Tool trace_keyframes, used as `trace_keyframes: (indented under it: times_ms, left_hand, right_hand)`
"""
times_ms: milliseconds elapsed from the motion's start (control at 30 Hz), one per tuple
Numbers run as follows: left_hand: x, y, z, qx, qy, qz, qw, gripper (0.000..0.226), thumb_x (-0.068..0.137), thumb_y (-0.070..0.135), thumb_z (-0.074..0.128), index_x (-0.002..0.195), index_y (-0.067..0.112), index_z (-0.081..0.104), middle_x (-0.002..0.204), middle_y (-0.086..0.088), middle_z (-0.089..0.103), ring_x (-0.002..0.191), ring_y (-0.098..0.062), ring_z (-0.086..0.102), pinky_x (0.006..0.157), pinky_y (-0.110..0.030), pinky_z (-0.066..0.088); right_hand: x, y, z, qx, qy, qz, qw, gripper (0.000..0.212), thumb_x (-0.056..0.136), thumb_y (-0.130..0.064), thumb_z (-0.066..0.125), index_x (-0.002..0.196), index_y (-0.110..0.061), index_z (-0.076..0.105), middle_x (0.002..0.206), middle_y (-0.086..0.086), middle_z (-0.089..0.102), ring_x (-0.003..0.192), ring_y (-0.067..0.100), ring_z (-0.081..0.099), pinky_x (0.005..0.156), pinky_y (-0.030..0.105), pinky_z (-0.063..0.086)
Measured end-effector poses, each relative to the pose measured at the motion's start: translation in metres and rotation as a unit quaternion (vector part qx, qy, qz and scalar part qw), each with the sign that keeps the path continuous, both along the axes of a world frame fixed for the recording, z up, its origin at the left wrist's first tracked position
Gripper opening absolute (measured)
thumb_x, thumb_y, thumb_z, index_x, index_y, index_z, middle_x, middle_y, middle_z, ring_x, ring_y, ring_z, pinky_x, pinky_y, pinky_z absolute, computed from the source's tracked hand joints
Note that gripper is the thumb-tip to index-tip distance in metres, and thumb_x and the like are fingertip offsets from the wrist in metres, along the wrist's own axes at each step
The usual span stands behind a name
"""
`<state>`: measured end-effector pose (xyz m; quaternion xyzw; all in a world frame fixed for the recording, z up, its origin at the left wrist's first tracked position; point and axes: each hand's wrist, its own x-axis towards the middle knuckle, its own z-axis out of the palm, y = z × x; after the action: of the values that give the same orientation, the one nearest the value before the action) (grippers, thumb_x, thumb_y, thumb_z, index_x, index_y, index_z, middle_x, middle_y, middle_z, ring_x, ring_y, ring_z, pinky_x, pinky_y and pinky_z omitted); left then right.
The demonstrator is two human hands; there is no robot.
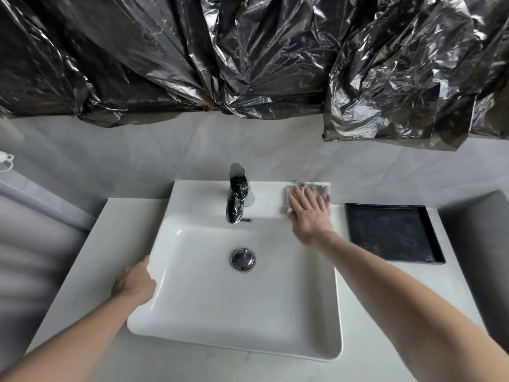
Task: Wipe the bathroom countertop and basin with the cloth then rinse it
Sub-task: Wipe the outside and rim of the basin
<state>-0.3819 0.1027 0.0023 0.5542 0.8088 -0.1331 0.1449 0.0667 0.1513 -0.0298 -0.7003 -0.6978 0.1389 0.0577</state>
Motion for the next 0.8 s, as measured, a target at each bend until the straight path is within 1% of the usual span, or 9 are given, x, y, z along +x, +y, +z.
trace_keyframes:
  times_ms: [100, 200, 300, 367, 433, 533, 667, 733, 800]
  left_hand:
    - [0.003, -0.001, 0.0, -0.005, 0.007, 0.004, 1.0, 0.076, 0.087, 0.018, 0.048, 0.158, 0.031, 0.024, 0.147, -0.003, 0.053, 0.131, -0.03, 0.052, 0.096, -0.036, 0.05]
    - [0.003, -0.002, 0.0, -0.007, 0.01, 0.004, 1.0, 0.076, 0.088, 0.019, 0.048, 0.159, 0.032, 0.024, 0.146, -0.004, 0.053, 0.132, -0.03, 0.051, 0.097, -0.037, 0.05]
    - [0.004, -0.002, -0.002, -0.004, 0.016, 0.002, 1.0, 0.074, 0.089, 0.02, 0.048, 0.159, 0.031, 0.024, 0.144, -0.005, 0.054, 0.131, -0.03, 0.051, 0.096, -0.037, 0.049]
    - [0.003, -0.002, -0.004, -0.003, 0.017, 0.0, 1.0, 0.075, 0.089, 0.019, 0.047, 0.159, 0.03, 0.023, 0.144, -0.006, 0.054, 0.13, -0.03, 0.052, 0.096, -0.037, 0.05]
    - [0.001, -0.002, -0.007, -0.005, 0.02, -0.004, 1.0, 0.075, 0.088, 0.019, 0.048, 0.159, 0.029, 0.023, 0.145, -0.006, 0.054, 0.13, -0.031, 0.052, 0.096, -0.037, 0.05]
    - [-0.005, -0.001, -0.01, -0.003, 0.02, -0.01, 1.0, 0.076, 0.086, 0.017, 0.047, 0.158, 0.029, 0.025, 0.143, -0.005, 0.055, 0.125, -0.032, 0.054, 0.091, -0.036, 0.051]
    - [-0.01, 0.003, -0.015, 0.001, 0.015, -0.015, 1.0, 0.078, 0.083, 0.017, 0.048, 0.157, 0.029, 0.028, 0.141, -0.007, 0.057, 0.121, -0.033, 0.058, 0.089, -0.036, 0.052]
    - [-0.01, 0.003, -0.016, 0.003, 0.019, -0.016, 1.0, 0.077, 0.083, 0.017, 0.049, 0.156, 0.028, 0.03, 0.141, -0.007, 0.057, 0.121, -0.033, 0.058, 0.09, -0.036, 0.052]
    - [-0.009, 0.004, -0.017, 0.005, 0.02, -0.012, 1.0, 0.077, 0.082, 0.017, 0.048, 0.156, 0.03, 0.03, 0.139, -0.008, 0.058, 0.118, -0.034, 0.059, 0.089, -0.036, 0.053]
  right_hand:
    - [0.043, -0.013, 0.0, -0.016, 0.054, -0.057, 0.997, 0.058, 0.108, -0.041, 0.026, 0.163, -0.031, 0.013, 0.171, -0.011, -0.003, 0.159, 0.022, -0.002, 0.126, 0.053, 0.007]
    - [0.044, -0.032, -0.002, 0.015, 0.156, -0.079, 0.985, 0.058, 0.109, -0.028, 0.033, 0.164, -0.025, 0.013, 0.171, -0.008, -0.005, 0.158, 0.017, 0.0, 0.126, 0.043, 0.02]
    - [0.019, -0.046, -0.017, 0.043, 0.111, -0.073, 0.99, 0.062, 0.105, -0.017, 0.027, 0.164, -0.014, 0.009, 0.172, 0.001, -0.002, 0.158, 0.027, -0.008, 0.127, 0.052, 0.009]
    - [0.006, -0.048, -0.02, 0.023, 0.065, -0.096, 0.993, 0.068, 0.101, -0.018, 0.029, 0.164, -0.018, 0.006, 0.172, -0.001, -0.001, 0.157, 0.036, -0.009, 0.126, 0.056, 0.007]
    - [-0.001, -0.047, -0.016, 0.024, 0.045, -0.084, 0.995, 0.067, 0.102, -0.02, 0.031, 0.164, -0.022, 0.006, 0.172, -0.006, -0.002, 0.157, 0.036, -0.011, 0.125, 0.058, 0.003]
    - [0.008, -0.036, -0.01, 0.035, 0.07, -0.051, 0.996, 0.063, 0.104, -0.026, 0.028, 0.164, -0.023, 0.01, 0.172, -0.008, -0.001, 0.157, 0.033, -0.01, 0.125, 0.057, 0.002]
    - [0.034, -0.012, -0.022, 0.074, 0.158, -0.07, 0.982, 0.063, 0.103, -0.03, 0.017, 0.162, -0.01, 0.019, 0.171, 0.003, 0.008, 0.158, 0.032, -0.004, 0.129, 0.041, -0.001]
    - [0.038, -0.006, -0.02, 0.083, 0.241, -0.12, 0.959, 0.056, 0.109, -0.025, 0.023, 0.162, -0.008, 0.016, 0.169, -0.003, 0.002, 0.158, 0.019, -0.006, 0.126, 0.024, -0.006]
    - [0.041, -0.005, -0.014, 0.066, 0.317, -0.167, 0.931, 0.056, 0.111, -0.024, 0.027, 0.163, -0.011, 0.009, 0.164, -0.013, -0.001, 0.155, 0.006, -0.007, 0.114, 0.003, -0.008]
